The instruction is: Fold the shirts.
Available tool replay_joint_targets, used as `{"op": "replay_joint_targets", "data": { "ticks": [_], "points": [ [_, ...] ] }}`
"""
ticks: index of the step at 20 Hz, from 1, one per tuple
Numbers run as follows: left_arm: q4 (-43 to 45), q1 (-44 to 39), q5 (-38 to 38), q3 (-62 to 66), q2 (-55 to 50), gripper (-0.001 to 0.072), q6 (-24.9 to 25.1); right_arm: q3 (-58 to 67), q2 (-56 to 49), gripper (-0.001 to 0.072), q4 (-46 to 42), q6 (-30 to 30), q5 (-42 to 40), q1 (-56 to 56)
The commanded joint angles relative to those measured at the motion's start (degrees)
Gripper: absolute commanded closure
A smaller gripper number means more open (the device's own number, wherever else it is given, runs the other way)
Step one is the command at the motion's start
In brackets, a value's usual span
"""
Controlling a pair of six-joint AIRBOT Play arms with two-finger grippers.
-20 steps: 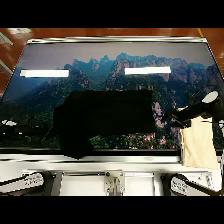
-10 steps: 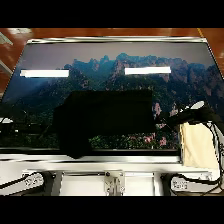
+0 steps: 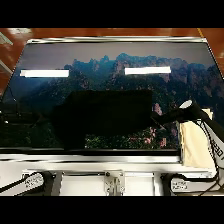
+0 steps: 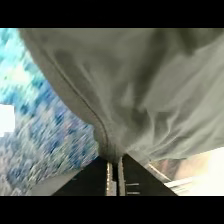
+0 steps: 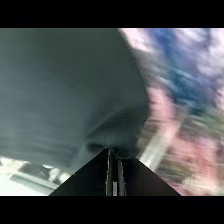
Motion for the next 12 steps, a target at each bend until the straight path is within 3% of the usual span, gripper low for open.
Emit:
{"op": "replay_joint_targets", "data": {
  "ticks": [1,4,7,9,12],
  "points": [
    [-0.5,-0.1,-4.9,11.9,3.4,0.0668,0.3,6.5,7.0,0.0650,2.4,-8.6,1.9,0.9],
    [-0.6,-0.1,-3.6,30.6,11.0,0.0669,0.3,21.1,19.5,0.0650,1.9,-13.7,0.1,0.9],
    [-0.6,-0.1,4.3,49.9,19.2,0.0667,0.2,37.1,32.2,0.0650,-1.9,-13.8,-11.9,0.9],
    [-0.5,-0.1,11.0,58.7,24.5,0.0668,-1.2,44.8,39.4,0.0650,-6.4,-10.8,-19.7,0.9],
    [1.8,-0.1,17.2,64.1,31.9,0.0668,-2.1,49.7,47.0,0.0650,-11.0,-6.6,-19.8,0.9]
  ]
}}
